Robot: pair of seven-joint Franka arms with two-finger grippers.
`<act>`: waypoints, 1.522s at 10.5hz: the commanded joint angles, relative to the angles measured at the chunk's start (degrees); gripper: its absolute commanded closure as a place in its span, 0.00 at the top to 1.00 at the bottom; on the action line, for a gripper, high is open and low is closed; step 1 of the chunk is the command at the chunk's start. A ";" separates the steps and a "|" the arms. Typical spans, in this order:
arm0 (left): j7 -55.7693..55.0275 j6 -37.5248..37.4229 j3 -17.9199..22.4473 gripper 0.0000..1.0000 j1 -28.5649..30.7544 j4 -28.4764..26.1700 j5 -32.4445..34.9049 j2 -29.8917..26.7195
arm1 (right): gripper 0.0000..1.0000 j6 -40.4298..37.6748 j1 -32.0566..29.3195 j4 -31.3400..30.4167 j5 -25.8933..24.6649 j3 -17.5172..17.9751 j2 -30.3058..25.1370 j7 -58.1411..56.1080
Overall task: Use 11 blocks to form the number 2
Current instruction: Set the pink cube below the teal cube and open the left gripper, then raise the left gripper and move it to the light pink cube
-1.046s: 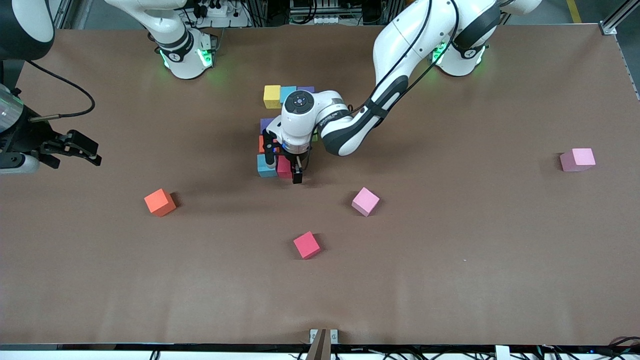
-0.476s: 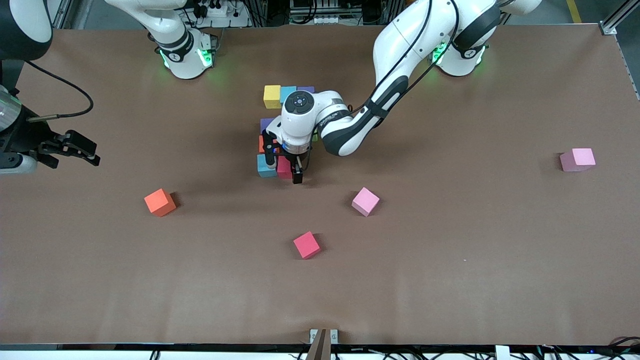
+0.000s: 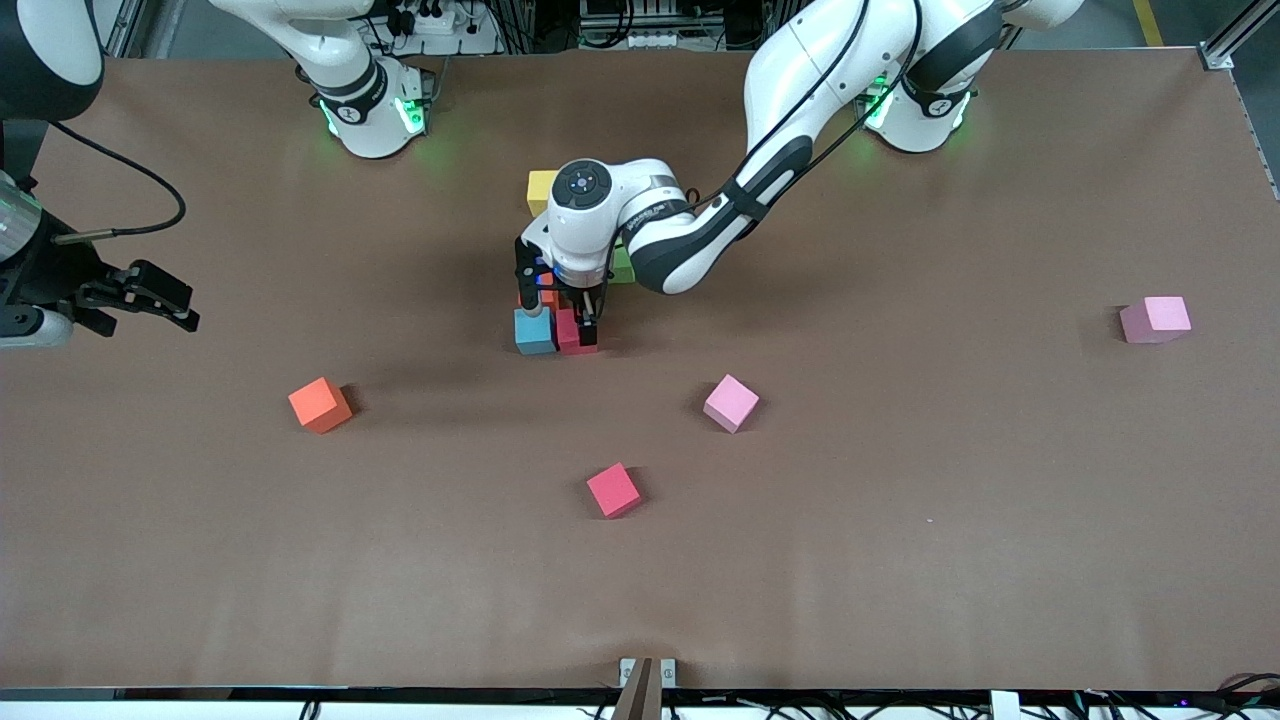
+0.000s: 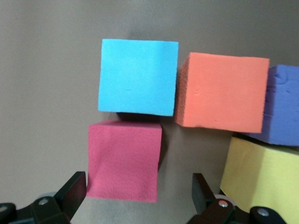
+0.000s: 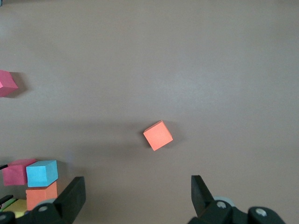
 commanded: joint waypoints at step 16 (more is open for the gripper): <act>11.55 -8.61 4.22 1.00 18.47 -5.95 -8.20 -20.45 | 1.00 -1.44 -0.94 -1.44 -5.73 0.66 -4.16 0.59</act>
